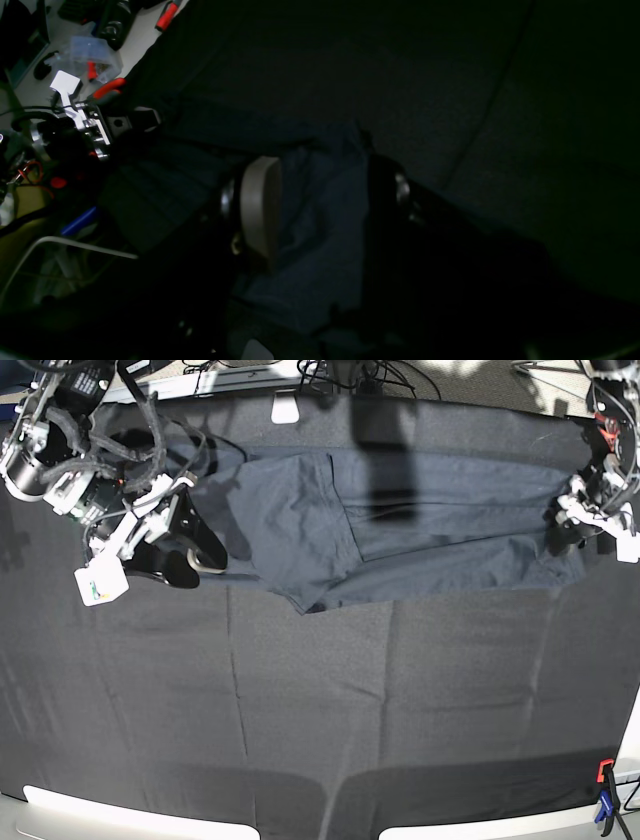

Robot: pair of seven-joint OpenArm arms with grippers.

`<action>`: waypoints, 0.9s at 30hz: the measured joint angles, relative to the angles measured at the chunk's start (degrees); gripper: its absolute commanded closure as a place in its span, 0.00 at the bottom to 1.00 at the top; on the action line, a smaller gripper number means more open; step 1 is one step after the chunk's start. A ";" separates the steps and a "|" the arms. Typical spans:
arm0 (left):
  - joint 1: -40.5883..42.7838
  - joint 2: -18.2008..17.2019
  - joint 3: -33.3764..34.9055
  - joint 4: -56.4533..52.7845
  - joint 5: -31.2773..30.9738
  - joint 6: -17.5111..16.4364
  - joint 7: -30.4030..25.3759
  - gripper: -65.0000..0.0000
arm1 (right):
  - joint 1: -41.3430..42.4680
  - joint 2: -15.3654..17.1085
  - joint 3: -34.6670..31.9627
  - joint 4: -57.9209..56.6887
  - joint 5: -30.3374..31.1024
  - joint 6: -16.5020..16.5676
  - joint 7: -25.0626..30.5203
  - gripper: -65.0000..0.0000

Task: Layout the t-shirt on the table in an organized manner, then fold the t-shirt properly
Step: 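Pull the folded shirt taut between both grippers, then lift the shirt end with the left gripper and fold it toward the middle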

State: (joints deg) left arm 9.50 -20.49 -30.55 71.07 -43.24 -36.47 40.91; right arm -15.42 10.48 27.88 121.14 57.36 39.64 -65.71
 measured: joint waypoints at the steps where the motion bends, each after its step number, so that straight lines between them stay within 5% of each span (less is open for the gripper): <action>1: 0.02 -0.02 -0.11 -0.02 -0.07 0.02 0.22 1.00 | 0.00 0.00 0.00 0.00 0.00 0.00 0.00 0.58; 15: 0.55 -2.89 -3.61 8.61 1.03 0.04 6.34 1.00 | 0.02 0.00 0.00 0.00 -1.57 0.00 0.00 0.58; 19: 0.33 -2.84 -4.02 12.90 1.03 4.55 8.33 1.00 | 0.00 0.00 0.02 0.00 -3.87 0.00 0.00 0.58; 27: 3.39 5.51 -4.28 24.72 -9.05 4.85 18.38 1.00 | 0.02 0.11 0.04 0.00 -5.18 0.00 0.02 0.58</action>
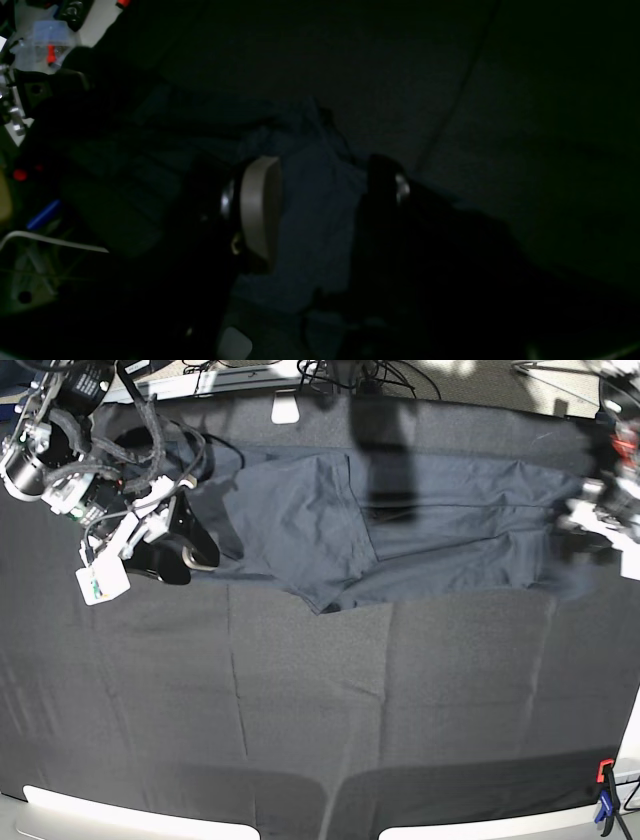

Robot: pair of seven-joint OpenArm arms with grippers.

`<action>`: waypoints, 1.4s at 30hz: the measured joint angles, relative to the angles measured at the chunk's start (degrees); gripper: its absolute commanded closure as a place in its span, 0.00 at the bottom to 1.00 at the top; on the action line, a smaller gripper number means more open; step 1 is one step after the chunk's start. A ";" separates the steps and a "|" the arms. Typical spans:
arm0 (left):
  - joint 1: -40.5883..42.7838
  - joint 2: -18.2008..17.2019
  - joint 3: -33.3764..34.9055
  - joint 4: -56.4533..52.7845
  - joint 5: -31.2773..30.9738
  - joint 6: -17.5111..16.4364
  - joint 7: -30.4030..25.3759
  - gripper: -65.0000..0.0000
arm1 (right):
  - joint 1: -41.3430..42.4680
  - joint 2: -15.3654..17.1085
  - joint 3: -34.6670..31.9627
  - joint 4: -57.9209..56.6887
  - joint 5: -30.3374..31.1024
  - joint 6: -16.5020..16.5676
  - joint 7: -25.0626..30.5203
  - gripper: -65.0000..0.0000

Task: Layout the t-shirt on the table in an organized manner, then fold the t-shirt properly
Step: 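Lift the shirt end with the left gripper and fold it toward the middle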

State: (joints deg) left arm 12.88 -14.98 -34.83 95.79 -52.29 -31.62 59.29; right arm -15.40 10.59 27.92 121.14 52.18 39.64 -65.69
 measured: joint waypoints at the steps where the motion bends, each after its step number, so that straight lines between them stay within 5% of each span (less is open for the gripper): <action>1: 0.11 1.79 0.07 1.53 -1.29 -0.04 2.62 1.00 | 0.15 0.00 -0.02 0.00 -1.18 0.00 0.44 0.58; 6: 0.63 7.91 7.06 4.79 -2.36 -0.11 3.87 1.00 | 3.08 0.28 0.85 0.00 -10.56 0.00 2.51 0.58; 13: 0.74 12.37 19.93 4.79 0.26 -0.07 -1.22 1.00 | 4.55 6.10 6.88 0.00 -18.32 -0.44 3.69 0.58; 23: -0.22 16.74 34.53 4.76 11.37 4.26 -8.02 1.00 | 0.09 12.85 20.13 0.00 -18.10 -0.61 3.85 0.58; 34: -2.73 16.59 37.44 4.76 20.63 11.91 -11.34 1.00 | -1.27 12.94 21.38 0.00 -13.11 -0.61 2.73 0.58; 38: -2.73 16.59 37.46 4.76 20.20 11.93 -9.64 0.61 | -1.29 12.94 21.38 0.00 -13.14 -0.61 2.60 0.58; 42: -2.73 16.52 39.19 4.76 18.03 10.51 -6.38 0.57 | -1.27 12.94 21.38 0.00 -13.14 -0.61 2.60 0.58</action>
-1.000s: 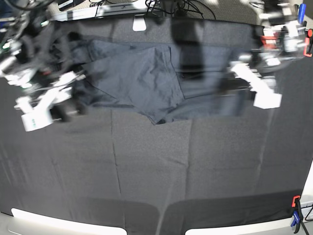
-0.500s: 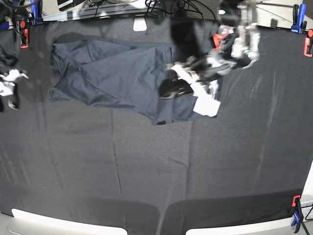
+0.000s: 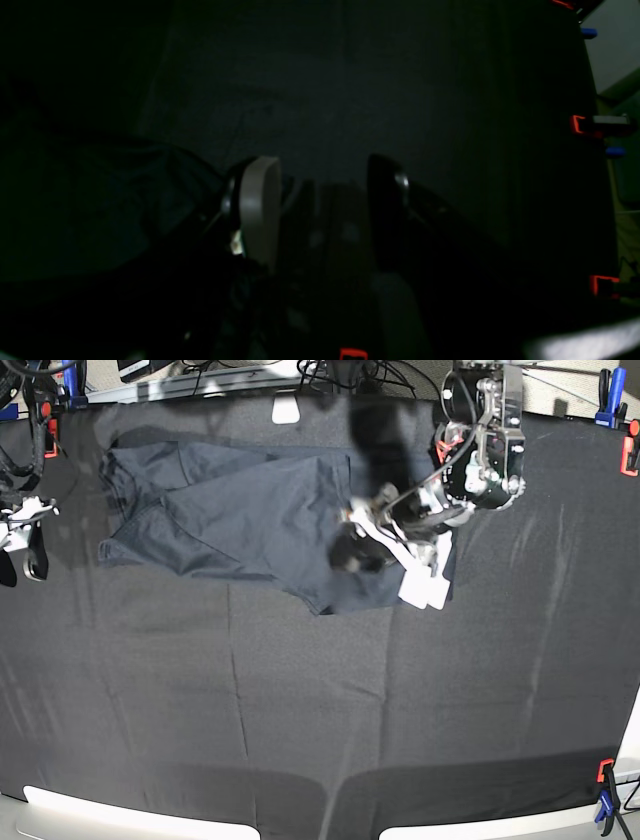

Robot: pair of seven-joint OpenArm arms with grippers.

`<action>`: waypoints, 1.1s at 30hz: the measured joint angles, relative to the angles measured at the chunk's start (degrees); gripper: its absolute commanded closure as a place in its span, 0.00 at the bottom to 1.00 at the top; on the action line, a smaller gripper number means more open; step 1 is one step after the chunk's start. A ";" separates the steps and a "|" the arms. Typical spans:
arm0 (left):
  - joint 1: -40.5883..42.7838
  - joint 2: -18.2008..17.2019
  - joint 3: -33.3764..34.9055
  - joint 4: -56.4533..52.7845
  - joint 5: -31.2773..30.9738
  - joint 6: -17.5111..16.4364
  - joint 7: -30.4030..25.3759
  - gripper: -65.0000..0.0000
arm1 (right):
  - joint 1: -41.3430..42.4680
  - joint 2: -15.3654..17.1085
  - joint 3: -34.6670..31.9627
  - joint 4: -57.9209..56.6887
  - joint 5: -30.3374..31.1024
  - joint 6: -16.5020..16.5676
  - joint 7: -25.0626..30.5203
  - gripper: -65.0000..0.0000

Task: Layout the t-shirt on the table in an organized manner, then fold the t-shirt properly
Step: 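Lift the shirt end with the left gripper and fold it toward the middle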

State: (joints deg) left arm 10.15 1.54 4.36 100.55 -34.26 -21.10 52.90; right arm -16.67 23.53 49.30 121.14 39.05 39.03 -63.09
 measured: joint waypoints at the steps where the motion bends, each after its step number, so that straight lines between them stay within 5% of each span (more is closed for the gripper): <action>1: 0.00 -0.02 0.90 0.00 -1.27 -1.51 -0.07 0.57 | 0.00 0.00 0.00 0.00 0.02 0.00 0.00 0.58; 10: -3.13 0.00 1.46 0.00 -4.31 -3.56 0.28 0.57 | 0.00 0.00 0.00 0.00 0.02 0.00 0.02 0.58; 21: -1.07 -0.09 -7.96 0.04 -4.22 -8.15 13.73 0.57 | -0.02 -0.02 0.00 0.00 0.46 -0.02 0.00 0.58; 27: 2.82 0.02 -3.54 0.04 -5.84 -10.03 12.92 0.57 | 0.15 0.00 0.00 0.00 2.60 0.00 0.00 0.58; 33: 3.28 -0.13 7.76 0.04 -6.32 -10.03 12.48 0.57 | 0.15 0.00 0.00 0.00 2.58 0.00 -0.02 0.58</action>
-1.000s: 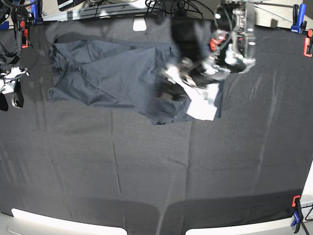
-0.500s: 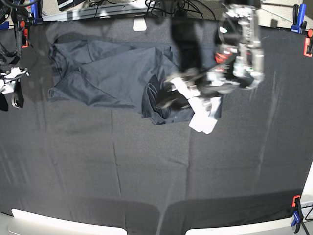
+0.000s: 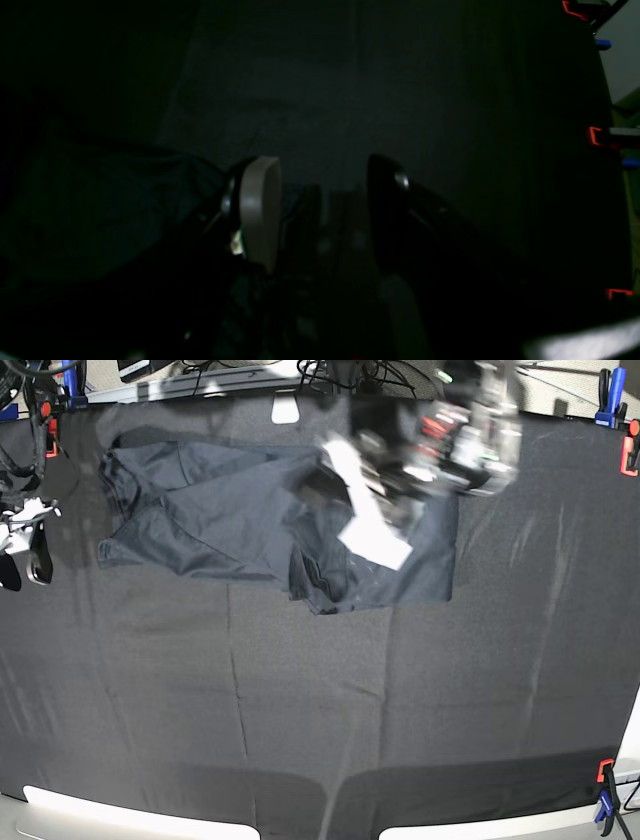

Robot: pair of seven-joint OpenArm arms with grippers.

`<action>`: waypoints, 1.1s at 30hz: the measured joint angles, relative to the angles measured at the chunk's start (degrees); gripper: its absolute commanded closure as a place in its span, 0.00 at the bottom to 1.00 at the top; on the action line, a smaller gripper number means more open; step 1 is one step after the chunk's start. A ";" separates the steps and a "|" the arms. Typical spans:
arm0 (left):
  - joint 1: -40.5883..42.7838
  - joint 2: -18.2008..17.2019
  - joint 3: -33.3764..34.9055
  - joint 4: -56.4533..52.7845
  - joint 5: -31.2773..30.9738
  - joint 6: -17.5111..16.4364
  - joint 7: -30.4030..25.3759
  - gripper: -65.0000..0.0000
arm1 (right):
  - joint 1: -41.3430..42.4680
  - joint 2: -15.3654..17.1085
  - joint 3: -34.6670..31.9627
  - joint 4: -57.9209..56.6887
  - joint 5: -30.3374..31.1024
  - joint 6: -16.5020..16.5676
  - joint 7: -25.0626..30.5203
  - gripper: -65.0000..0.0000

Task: Layout the t-shirt on the table in an organized manner, then fold the t-shirt properly
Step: 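Lift the shirt end with the left gripper and fold it toward the middle, then press and smooth the folded end with the left gripper, then withdraw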

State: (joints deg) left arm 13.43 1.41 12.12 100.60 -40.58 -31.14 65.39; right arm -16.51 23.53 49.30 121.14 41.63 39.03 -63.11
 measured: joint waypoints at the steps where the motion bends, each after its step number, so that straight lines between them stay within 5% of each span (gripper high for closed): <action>1: -0.55 0.00 1.97 0.00 -0.24 0.00 -0.02 0.57 | 0.00 0.02 0.00 0.00 0.00 0.00 0.00 0.58; 9: -4.42 -0.04 8.46 0.00 -4.22 -0.02 -3.98 0.57 | 0.00 0.00 0.00 0.00 -0.02 0.00 -0.74 0.58; 22: -8.24 -0.35 -10.36 0.04 -2.93 0.13 -2.58 0.57 | 0.02 -0.02 0.00 0.00 0.02 0.00 -1.51 0.58; 27: -2.14 0.00 -10.67 0.00 3.58 -0.22 -5.22 0.57 | 0.00 0.02 0.00 0.00 1.09 0.00 -1.51 0.58; 33: -1.51 -0.24 -9.27 0.02 4.44 0.00 -8.63 0.57 | 0.02 0.00 0.00 0.00 1.60 0.00 -1.55 0.58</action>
State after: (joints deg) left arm 11.92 1.17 2.85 100.62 -36.14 -31.14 56.75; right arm -16.49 23.53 49.30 121.14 43.22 39.03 -64.66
